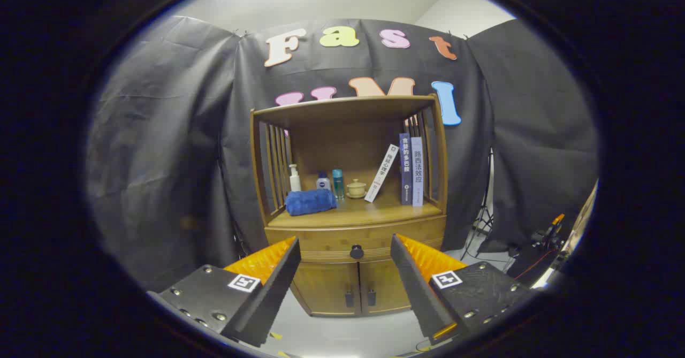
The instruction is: Pull open the drawer, take out the items inside it, and place them on the countertop above the cabinet.
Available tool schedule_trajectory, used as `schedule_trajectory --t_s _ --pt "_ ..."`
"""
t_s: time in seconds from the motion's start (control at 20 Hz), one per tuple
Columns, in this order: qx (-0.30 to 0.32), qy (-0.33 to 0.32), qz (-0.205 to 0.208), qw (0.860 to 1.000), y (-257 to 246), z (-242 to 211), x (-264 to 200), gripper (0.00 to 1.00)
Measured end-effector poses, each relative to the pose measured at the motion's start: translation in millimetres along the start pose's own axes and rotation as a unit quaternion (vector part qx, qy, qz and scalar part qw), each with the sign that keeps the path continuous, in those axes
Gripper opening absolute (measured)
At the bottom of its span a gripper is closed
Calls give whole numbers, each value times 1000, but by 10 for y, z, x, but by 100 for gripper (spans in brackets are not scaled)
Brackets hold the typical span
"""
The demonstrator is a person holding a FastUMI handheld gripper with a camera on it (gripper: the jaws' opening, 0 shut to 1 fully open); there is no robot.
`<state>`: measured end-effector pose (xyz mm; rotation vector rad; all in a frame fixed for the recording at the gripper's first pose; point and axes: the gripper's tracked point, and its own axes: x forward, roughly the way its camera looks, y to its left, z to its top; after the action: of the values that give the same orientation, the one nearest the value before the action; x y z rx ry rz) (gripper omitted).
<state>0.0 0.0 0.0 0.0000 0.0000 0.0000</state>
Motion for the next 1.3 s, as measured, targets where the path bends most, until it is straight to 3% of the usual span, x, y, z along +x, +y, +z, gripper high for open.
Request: schedule_trajectory --t_s 0.7,1.3 --pt "-11 20 9 1000 77 -261 97 100" --pt "-10 -23 22 999 -12 -193 250 100"
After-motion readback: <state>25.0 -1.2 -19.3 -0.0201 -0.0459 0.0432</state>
